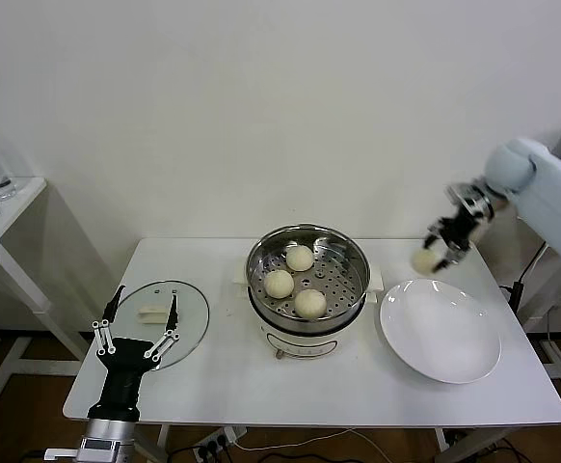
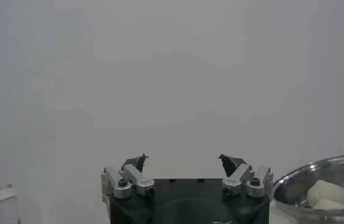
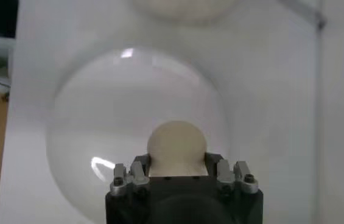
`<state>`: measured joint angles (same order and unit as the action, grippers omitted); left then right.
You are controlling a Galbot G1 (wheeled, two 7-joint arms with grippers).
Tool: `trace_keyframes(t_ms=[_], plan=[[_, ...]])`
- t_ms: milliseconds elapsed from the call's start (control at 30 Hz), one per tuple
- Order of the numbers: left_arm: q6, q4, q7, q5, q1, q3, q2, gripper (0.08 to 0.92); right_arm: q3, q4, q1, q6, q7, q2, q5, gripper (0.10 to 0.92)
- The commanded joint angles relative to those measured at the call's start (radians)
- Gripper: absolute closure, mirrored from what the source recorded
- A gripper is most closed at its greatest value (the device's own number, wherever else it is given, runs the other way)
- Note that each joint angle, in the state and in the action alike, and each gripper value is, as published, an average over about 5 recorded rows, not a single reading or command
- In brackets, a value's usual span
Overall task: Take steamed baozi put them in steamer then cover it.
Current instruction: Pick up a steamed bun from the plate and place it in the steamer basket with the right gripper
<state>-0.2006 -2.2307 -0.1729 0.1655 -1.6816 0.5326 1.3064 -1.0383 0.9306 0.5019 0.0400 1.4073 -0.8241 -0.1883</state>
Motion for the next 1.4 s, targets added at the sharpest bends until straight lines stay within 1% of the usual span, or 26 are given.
trace_keyframes(t_ms=[33, 267, 533, 967, 1400], plan=[[0.0, -0.004, 0.0, 0.0, 0.002, -0.002, 0.0, 0.177, -0.292, 0.145, 0.288, -0.1, 0.051, -0.171, -0.268, 0.397], [0.002, -0.002, -0.001, -0.003, 0.008, -0.001, 0.0, 0.177, -0.343, 0.15, 0.236, -0.119, 0.001, -0.264, -0.241, 0.403], [0.002, -0.002, -0.003, -0.01, 0.011, 0.005, 0.0, 0.177, -0.375, 0.099, 0.157, -0.125, -0.052, -0.337, -0.171, 0.398], [0.003, -0.005, -0.006, -0.015, 0.014, 0.008, 0.001, 0.177, -0.364, 0.018, 0.068, -0.132, -0.154, -0.365, -0.127, 0.399], [-0.001, -0.005, -0.007, -0.015, 0.009, 0.018, 0.002, 0.177, -0.339, -0.026, 0.013, -0.128, -0.187, -0.383, -0.092, 0.397]])
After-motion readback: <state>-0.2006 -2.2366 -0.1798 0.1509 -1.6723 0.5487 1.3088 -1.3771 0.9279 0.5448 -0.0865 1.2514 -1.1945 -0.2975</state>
